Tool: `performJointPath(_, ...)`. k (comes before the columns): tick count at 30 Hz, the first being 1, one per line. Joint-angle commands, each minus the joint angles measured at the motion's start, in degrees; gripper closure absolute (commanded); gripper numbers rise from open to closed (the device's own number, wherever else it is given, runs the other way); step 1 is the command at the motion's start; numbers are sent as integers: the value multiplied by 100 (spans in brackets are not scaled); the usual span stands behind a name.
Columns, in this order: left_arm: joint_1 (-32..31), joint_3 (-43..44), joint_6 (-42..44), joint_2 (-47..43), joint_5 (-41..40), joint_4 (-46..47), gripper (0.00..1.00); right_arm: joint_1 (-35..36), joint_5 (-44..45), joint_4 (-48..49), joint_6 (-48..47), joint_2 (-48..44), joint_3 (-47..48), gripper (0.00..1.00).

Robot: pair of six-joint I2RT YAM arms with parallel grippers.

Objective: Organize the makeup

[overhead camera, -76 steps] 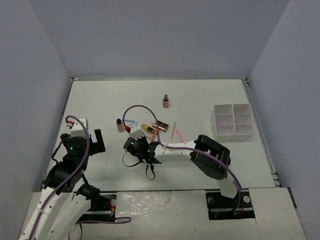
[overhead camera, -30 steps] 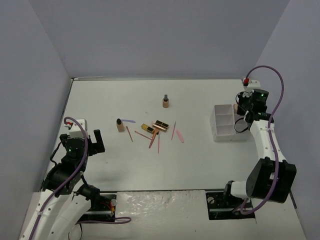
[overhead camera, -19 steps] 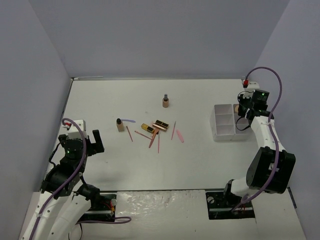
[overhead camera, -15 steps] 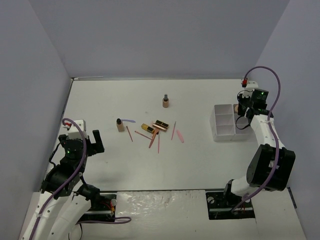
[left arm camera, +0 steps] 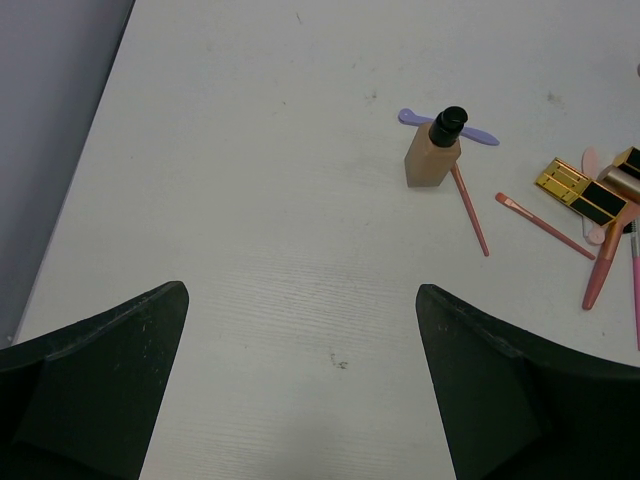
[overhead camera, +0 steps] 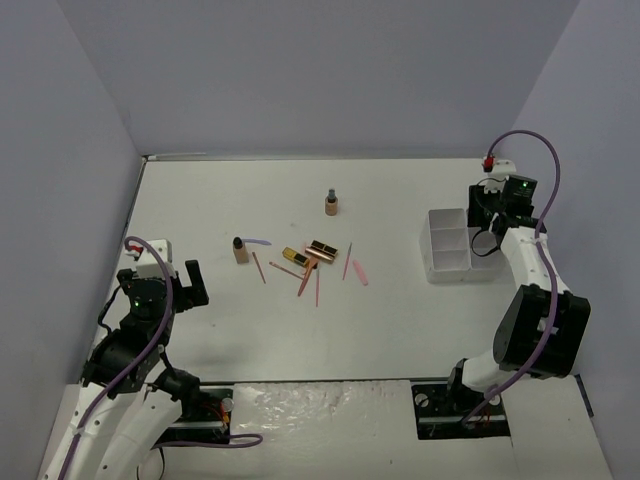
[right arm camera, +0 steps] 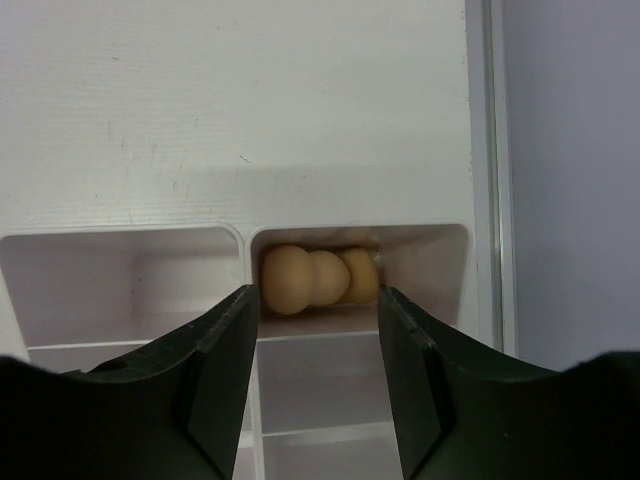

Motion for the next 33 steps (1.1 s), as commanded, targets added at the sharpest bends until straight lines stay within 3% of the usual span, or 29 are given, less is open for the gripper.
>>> performJointPath(1, 57, 148, 91, 154, 71, 395, 3, 59, -60, 307, 111, -467, 299, 51)
performJointPath(4, 57, 157, 95, 195, 87, 395, 3, 341, -262, 121, 194, -705, 442, 49)
performJointPath(10, 78, 160, 87, 256, 111, 410, 3, 2084, -302, -397, 230, -882, 642, 46)
performJointPath(15, 98, 157, 78, 280, 119, 410, 3, 3404, -285, -462, 309, -577, 613, 45)
performJointPath(18, 110, 156, 68, 295, 123, 404, 3, 3850, -357, -451, 272, -122, 654, 44)
performJointPath(24, 119, 148, 49, 323, 100, 404, 3, 4413, -393, -387, 59, 846, 971, 44)
performJointPath(33, 119, 133, 8, 323, 82, 395, 3, 4610, -340, -295, -163, 1996, 1675, 45)
